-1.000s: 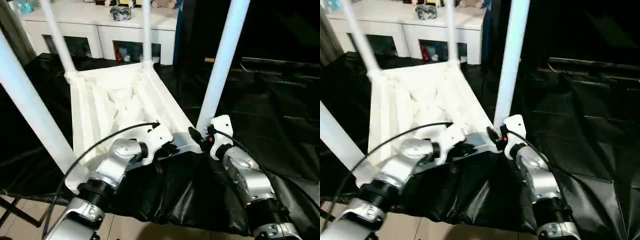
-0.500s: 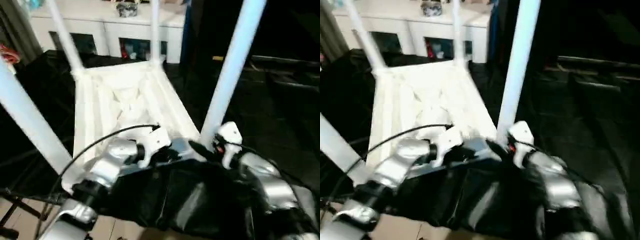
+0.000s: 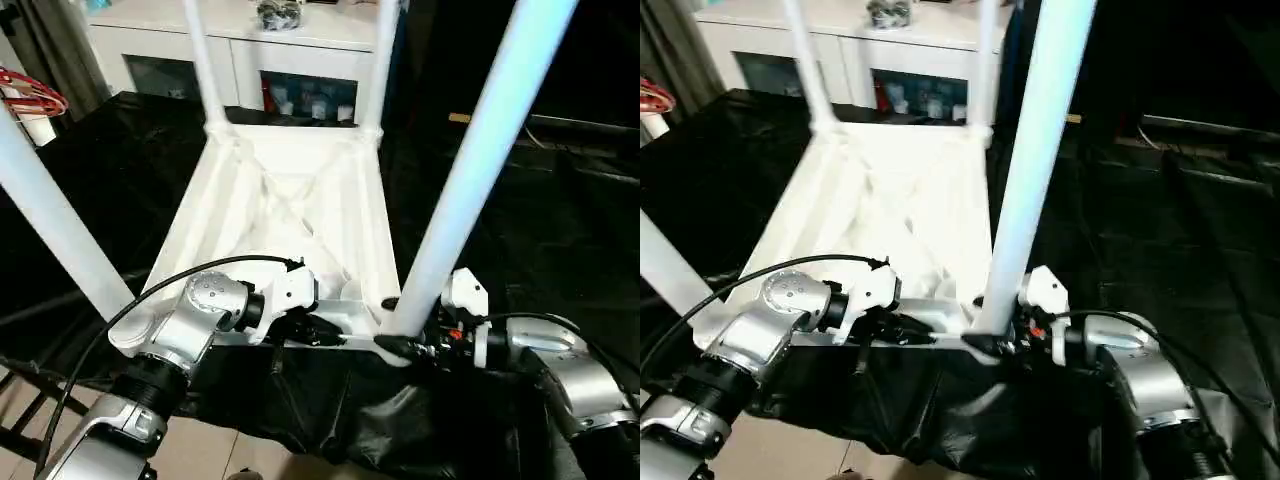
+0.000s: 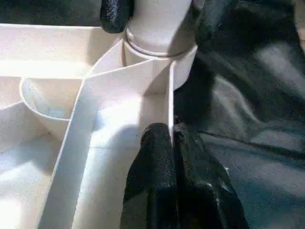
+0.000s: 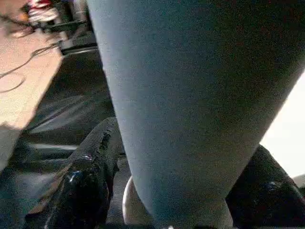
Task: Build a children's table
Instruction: Rotate leg to tighten
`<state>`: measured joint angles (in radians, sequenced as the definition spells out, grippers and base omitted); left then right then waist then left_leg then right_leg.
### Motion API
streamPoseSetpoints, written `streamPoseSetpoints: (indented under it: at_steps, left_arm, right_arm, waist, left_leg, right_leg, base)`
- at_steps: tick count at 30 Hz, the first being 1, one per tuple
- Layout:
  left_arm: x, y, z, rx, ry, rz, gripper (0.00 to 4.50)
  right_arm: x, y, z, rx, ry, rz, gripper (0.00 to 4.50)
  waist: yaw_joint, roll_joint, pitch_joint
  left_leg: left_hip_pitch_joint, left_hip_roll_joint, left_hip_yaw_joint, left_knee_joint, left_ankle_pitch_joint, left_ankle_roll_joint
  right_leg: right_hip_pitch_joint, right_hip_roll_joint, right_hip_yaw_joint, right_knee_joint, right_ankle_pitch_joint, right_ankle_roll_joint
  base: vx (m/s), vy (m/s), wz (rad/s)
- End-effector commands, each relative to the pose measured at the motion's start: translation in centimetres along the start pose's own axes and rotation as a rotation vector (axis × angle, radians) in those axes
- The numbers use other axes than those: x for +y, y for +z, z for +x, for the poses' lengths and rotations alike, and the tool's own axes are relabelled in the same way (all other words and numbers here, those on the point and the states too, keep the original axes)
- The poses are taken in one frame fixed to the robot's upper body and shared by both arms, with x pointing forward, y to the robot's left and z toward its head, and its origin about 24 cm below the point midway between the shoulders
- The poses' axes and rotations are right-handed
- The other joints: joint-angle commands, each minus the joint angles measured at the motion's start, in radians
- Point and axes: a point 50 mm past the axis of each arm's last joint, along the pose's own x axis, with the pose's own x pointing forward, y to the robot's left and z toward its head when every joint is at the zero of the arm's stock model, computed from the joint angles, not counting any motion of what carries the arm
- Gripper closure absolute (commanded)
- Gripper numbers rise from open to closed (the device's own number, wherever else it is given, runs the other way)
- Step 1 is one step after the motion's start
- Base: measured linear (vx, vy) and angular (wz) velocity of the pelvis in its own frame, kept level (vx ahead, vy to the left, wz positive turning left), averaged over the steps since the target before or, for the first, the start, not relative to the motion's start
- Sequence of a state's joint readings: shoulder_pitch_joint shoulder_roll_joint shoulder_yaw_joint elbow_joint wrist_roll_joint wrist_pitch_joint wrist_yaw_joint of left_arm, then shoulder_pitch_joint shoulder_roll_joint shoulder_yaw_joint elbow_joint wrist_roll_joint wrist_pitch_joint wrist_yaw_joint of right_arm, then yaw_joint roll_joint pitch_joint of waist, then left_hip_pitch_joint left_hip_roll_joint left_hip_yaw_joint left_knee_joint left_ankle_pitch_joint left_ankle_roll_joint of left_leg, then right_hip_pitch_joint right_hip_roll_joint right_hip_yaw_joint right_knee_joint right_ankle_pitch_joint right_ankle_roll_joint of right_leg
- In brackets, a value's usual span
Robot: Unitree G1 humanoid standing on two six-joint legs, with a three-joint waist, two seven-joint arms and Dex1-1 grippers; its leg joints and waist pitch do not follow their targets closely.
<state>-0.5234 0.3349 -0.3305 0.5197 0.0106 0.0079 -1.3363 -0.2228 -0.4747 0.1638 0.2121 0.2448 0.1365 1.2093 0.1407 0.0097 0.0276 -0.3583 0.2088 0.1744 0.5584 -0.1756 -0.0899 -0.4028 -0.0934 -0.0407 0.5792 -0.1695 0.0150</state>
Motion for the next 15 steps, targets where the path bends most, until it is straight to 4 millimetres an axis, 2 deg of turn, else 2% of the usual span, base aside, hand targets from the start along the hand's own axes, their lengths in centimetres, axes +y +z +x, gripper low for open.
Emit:
streamPoseSetpoints:
  at_steps: [1,8,9,15]
  left_arm:
    - [0.92,1.04,-0.82,-0.006,0.022,0.047,4.5]
    - [1.09,1.05,-1.08,0.0,0.014,0.053,4.5]
    - [1.12,1.05,-1.09,-0.001,0.012,0.054,4.5]
    - [1.07,1.01,-0.88,-0.009,0.004,0.053,4.5]
  right_arm:
    - [1.28,-0.35,0.75,0.006,0.119,0.031,1.5]
    - [1.35,-0.18,0.92,-0.002,0.136,0.035,1.91]
    - [1.39,-0.17,0.98,-0.005,0.14,0.039,2.09]
    - [1.41,-0.31,1.14,-0.009,0.129,0.045,2.45]
  waist:
    - [-0.001,-0.006,-0.048]
    - [0.003,-0.005,-0.052]
    - [0.004,-0.004,-0.051]
    - [0.005,-0.005,-0.05]
  left_leg:
    - [0.006,0.019,0.007,-0.062,-0.253,0.051]
    - [0.004,0.018,0.007,-0.056,-0.217,0.056]
    - [0.004,0.018,0.007,-0.057,-0.225,0.056]
    - [0.005,0.018,0.006,-0.058,-0.236,0.048]
  right_leg:
    - [0.045,-0.034,0.023,-0.053,-0.184,-0.212]
    - [0.047,-0.034,0.021,-0.044,-0.111,-0.236]
    - [0.047,-0.034,0.021,-0.045,-0.123,-0.236]
    - [0.047,-0.035,0.021,-0.047,-0.147,-0.229]
  base:
    - [0.0,0.0,0.0]
    - [0.0,0.0,0.0]
    - [0.0,0.0,0.0]
    - [0.0,0.0,0.0]
